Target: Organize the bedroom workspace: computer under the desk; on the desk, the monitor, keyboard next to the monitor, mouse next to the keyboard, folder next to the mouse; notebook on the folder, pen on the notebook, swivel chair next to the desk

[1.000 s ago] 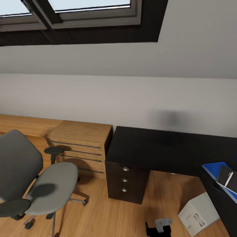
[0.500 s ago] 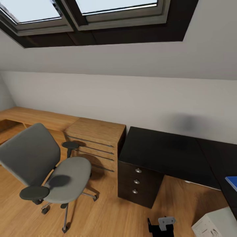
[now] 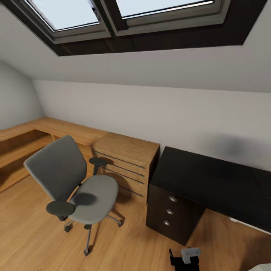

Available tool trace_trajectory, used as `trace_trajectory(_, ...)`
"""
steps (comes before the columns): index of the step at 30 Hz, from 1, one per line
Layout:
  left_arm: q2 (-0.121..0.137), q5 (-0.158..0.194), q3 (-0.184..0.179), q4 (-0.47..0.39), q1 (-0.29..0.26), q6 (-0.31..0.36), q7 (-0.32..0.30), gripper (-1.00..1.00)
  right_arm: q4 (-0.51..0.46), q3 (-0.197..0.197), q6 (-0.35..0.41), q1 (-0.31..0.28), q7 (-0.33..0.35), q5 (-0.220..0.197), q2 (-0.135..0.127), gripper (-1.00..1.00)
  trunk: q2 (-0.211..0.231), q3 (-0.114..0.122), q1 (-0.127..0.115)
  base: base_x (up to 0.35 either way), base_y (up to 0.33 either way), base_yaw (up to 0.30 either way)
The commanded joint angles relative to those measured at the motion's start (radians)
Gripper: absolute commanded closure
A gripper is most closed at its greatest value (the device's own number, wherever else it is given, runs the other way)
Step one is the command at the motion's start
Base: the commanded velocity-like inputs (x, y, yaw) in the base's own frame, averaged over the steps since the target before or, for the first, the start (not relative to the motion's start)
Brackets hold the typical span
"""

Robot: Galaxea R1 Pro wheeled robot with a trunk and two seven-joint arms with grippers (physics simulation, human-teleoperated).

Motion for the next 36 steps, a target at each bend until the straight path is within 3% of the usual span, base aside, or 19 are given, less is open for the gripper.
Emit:
trace_trajectory(1, 0.001, 0.009, -0.009, -0.002, -0.001, -0.003, 0.005, -1.00, 0.000, 0.009, 0.001, 0.000, -0.009, 0.000, 0.000, -1.00, -0.001, -0.001, 0.000, 0.000, 0.000, 0.291)
trace_trajectory(18, 0.001, 0.008, -0.009, -0.002, -0.001, -0.003, 0.005, -1.00, 0.000, 0.007, -0.012, 0.000, -0.012, 0.000, 0.000, -1.00, -0.001, -0.001, 0.000, 0.000, 0.000, 0.291)
trace_trajectory(28, 0.001, 0.008, -0.009, -0.002, -0.001, -0.003, 0.004, -1.00, -0.001, 0.007, -0.012, 0.000, -0.051, 0.000, 0.001, -1.00, -0.001, -0.001, 0.000, 0.000, 0.000, 0.291)
trace_trajectory(36, 0.002, 0.006, -0.008, -0.002, -0.001, -0.004, 0.004, -1.00, -0.002, 0.007, -0.013, 0.000, -0.061, 0.000, 0.000, -1.00, -0.001, -0.001, 0.000, -0.008, 0.246, 0.291)
